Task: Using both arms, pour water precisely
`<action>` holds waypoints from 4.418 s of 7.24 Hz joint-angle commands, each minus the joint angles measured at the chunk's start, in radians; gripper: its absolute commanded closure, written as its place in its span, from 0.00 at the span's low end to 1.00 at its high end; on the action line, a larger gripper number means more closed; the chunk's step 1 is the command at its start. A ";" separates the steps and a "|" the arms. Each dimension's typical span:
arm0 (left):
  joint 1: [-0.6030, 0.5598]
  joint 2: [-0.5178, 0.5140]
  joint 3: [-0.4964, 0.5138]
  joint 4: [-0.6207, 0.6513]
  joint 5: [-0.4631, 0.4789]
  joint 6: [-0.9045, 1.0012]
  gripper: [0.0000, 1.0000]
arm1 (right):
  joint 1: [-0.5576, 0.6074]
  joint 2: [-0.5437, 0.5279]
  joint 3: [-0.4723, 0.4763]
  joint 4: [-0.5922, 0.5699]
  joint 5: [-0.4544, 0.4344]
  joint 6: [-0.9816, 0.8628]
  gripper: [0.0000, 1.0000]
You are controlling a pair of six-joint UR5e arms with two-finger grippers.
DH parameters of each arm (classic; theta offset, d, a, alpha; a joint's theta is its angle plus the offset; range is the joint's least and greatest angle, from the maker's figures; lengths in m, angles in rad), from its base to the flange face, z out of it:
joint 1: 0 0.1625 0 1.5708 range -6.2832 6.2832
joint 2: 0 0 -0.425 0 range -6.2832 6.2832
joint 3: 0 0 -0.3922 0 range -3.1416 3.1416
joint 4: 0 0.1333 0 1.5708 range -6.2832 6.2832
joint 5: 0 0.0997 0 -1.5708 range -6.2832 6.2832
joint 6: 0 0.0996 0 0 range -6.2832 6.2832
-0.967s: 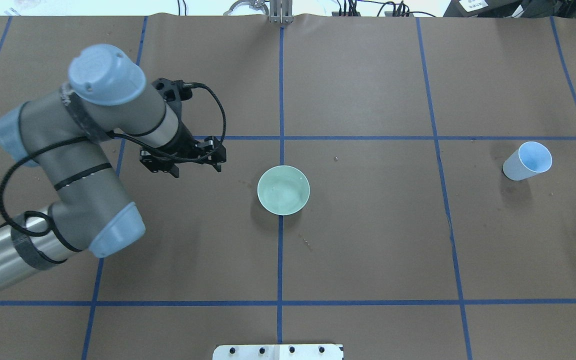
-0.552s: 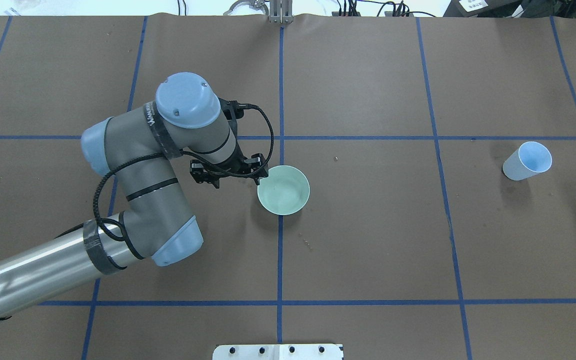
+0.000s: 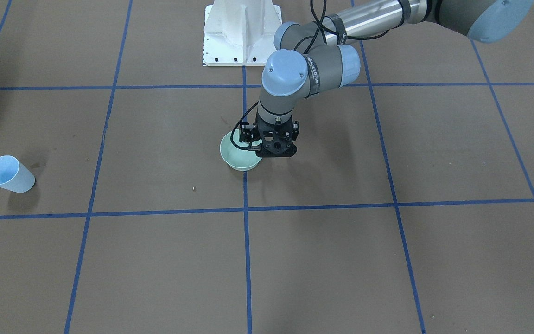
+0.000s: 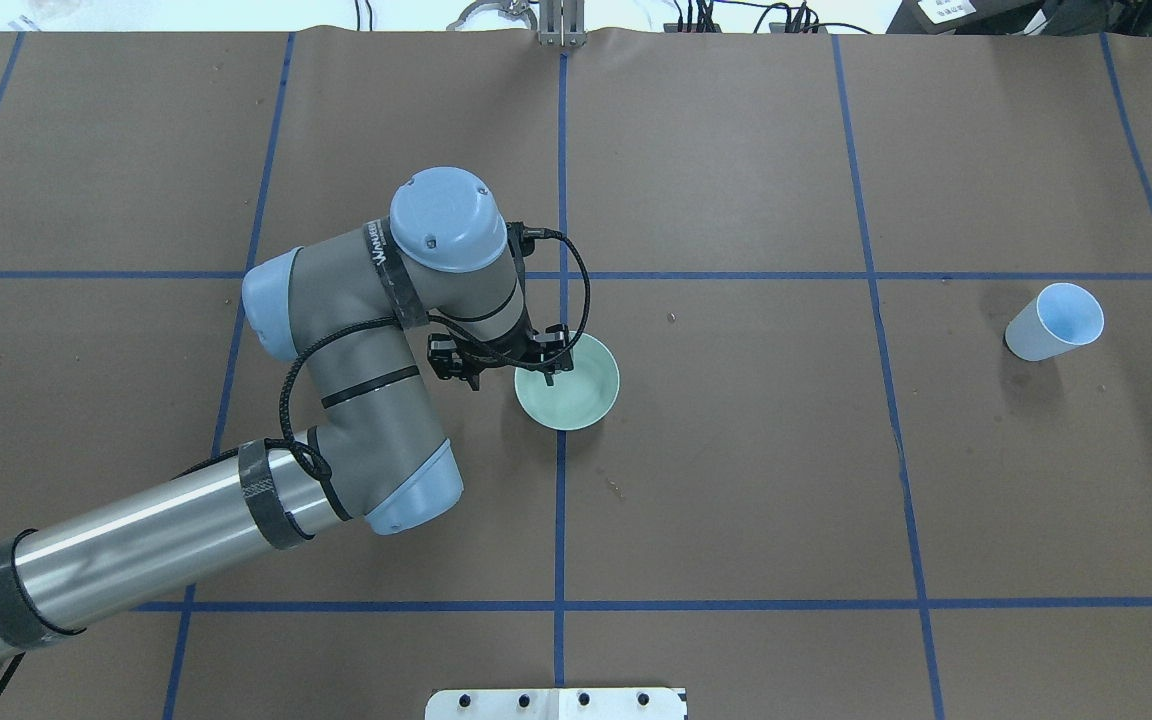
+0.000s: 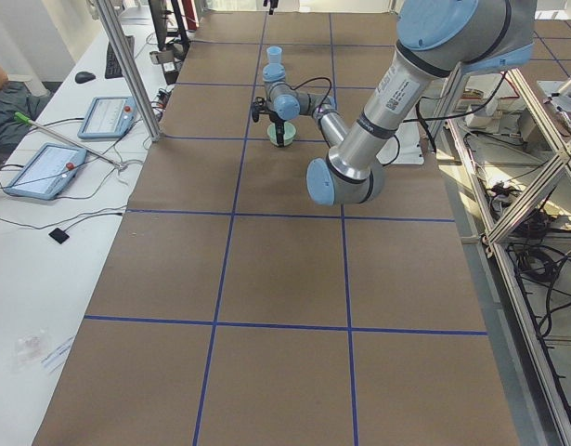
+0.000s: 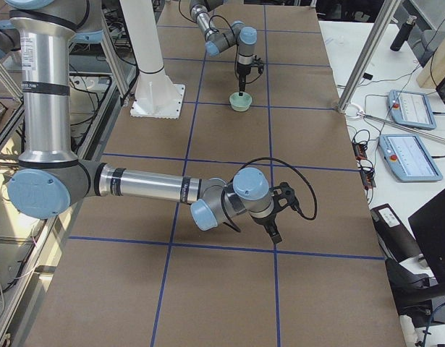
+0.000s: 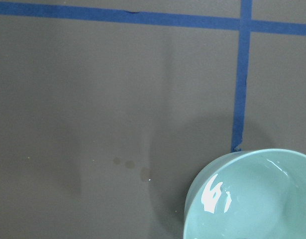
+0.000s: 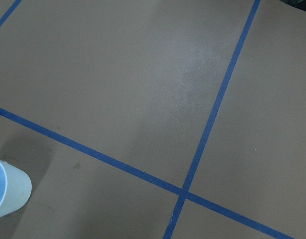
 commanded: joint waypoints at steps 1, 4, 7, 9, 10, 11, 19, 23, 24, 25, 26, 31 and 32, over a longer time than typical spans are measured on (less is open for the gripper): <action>0.004 -0.012 0.023 -0.001 0.000 0.001 0.70 | -0.001 0.002 -0.002 -0.007 0.011 -0.003 0.00; 0.009 -0.010 0.027 -0.001 -0.001 0.003 1.00 | 0.007 0.002 -0.002 -0.007 0.029 -0.003 0.00; -0.069 -0.001 -0.059 0.009 -0.030 0.009 1.00 | 0.011 0.002 0.000 -0.007 0.034 -0.003 0.00; -0.173 0.175 -0.200 0.003 -0.145 0.076 1.00 | 0.010 0.012 0.001 -0.024 0.034 -0.003 0.00; -0.201 0.320 -0.295 -0.001 -0.152 0.213 1.00 | 0.010 0.014 0.001 -0.026 0.034 -0.003 0.00; -0.260 0.444 -0.356 -0.010 -0.161 0.331 1.00 | 0.010 0.014 0.007 -0.029 0.034 -0.002 0.00; -0.589 0.789 -0.148 -0.153 -0.319 0.978 0.88 | 0.001 0.018 0.043 -0.093 0.034 -0.002 0.00; -0.589 0.788 -0.161 -0.152 -0.319 0.978 0.08 | -0.001 0.018 0.157 -0.263 0.034 -0.002 0.00; -0.612 0.785 -0.173 -0.147 -0.339 0.982 0.07 | -0.002 0.017 0.196 -0.318 0.034 -0.002 0.00; -0.682 0.779 -0.177 -0.147 -0.340 0.989 0.01 | -0.004 0.014 0.213 -0.342 0.034 -0.002 0.00; -0.751 0.778 -0.182 -0.140 -0.334 1.038 0.01 | -0.007 0.005 0.211 -0.346 0.034 -0.003 0.00; -0.902 0.780 -0.271 0.029 -0.322 1.188 0.01 | -0.010 0.011 0.214 -0.480 0.024 -0.051 0.00; -0.910 0.780 -0.251 0.031 -0.321 1.195 0.01 | -0.027 0.012 0.213 -0.492 0.023 -0.051 0.00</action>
